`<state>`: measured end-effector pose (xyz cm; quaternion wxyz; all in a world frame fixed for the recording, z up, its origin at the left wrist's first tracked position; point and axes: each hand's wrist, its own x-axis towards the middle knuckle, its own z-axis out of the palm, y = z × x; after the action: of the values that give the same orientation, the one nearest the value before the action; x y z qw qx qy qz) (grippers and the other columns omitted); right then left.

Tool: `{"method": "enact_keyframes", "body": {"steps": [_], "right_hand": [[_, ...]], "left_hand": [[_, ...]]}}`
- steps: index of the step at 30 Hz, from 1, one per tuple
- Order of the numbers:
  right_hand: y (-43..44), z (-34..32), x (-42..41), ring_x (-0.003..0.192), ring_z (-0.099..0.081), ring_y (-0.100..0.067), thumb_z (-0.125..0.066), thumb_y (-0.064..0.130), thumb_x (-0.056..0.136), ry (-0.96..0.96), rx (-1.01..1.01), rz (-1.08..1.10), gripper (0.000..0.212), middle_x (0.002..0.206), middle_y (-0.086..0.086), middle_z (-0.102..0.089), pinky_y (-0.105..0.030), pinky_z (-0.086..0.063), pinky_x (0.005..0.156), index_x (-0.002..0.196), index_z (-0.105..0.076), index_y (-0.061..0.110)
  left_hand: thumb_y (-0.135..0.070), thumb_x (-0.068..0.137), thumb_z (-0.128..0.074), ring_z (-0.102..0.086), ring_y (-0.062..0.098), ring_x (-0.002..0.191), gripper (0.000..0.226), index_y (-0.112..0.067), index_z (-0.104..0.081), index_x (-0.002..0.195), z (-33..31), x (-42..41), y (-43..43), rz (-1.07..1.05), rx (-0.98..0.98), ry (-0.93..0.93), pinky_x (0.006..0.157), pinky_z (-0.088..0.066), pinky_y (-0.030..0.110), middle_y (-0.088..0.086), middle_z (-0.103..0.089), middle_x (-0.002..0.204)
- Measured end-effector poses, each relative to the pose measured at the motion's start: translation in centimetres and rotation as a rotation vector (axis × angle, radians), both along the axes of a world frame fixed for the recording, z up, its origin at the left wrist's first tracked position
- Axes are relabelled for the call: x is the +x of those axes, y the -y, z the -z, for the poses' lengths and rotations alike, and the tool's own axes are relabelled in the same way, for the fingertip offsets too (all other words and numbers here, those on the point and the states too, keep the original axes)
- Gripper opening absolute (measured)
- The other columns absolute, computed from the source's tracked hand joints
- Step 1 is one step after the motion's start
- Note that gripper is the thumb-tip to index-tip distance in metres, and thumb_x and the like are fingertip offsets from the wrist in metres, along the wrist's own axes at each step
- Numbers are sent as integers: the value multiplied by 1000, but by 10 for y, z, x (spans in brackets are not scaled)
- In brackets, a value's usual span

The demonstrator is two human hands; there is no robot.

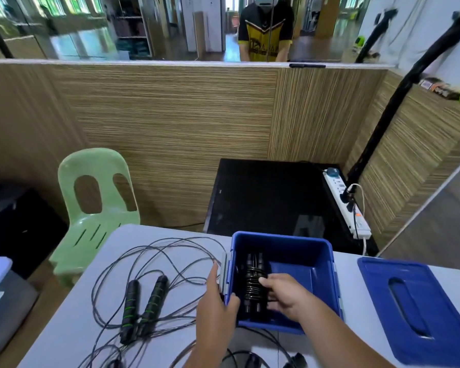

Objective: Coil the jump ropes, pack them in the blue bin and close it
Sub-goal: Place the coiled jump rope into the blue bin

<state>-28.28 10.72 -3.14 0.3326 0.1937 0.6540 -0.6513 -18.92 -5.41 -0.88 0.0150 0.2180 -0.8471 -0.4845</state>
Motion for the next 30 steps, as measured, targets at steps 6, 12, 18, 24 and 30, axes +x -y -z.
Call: {"method": "enact_keyframes", "body": {"steps": [6, 12, 18, 24, 30], "right_hand": [[13, 20, -12, 106, -70, -35, -59, 12, 100, 41, 29, 9, 29, 115, -18, -73, -51, -61, 87, 129, -58, 4], [16, 35, -14, 98, -73, -31, -61, 19, 97, 10, 149, -1, 36, 115, -15, -73, -48, -62, 85, 130, -59, 4], [19, 19, -10, 89, -68, -18, -77, 28, 89, -172, 386, -44, 39, 109, -7, -74, -37, -60, 84, 123, -69, 11], [17, 23, -15, 60, -71, -26, -80, 25, 86, -183, 543, -127, 26, 65, -11, -71, -43, -64, 72, 71, -68, 6], [14, 31, -18, 57, -54, -24, -77, 22, 87, -150, 485, -135, 21, 70, -10, -61, -34, -53, 55, 84, -59, 11]], "left_hand": [[-23, 93, -65, -62, 5, 68, 81, -40, -21, 159, 0, 1, 0, 2, 5, -13, 56, -43, 17, -13, -65, 83], [-22, 93, -65, -62, 7, 71, 81, -41, -21, 158, 1, 0, 0, -9, -7, -9, 57, -42, 14, -7, -71, 94], [-24, 92, -66, -64, 4, 70, 80, -43, -23, 157, 3, 1, 1, 5, -37, -13, 61, -51, 18, -17, -67, 82], [-25, 91, -64, -65, 6, 70, 80, -44, -22, 156, 5, -3, 1, -5, -57, -8, 65, -55, 26, -15, -68, 81], [-26, 92, -62, -63, 5, 68, 80, -41, -19, 157, 2, -4, 0, -3, -62, 7, 57, -48, 21, -15, -64, 80]]}}
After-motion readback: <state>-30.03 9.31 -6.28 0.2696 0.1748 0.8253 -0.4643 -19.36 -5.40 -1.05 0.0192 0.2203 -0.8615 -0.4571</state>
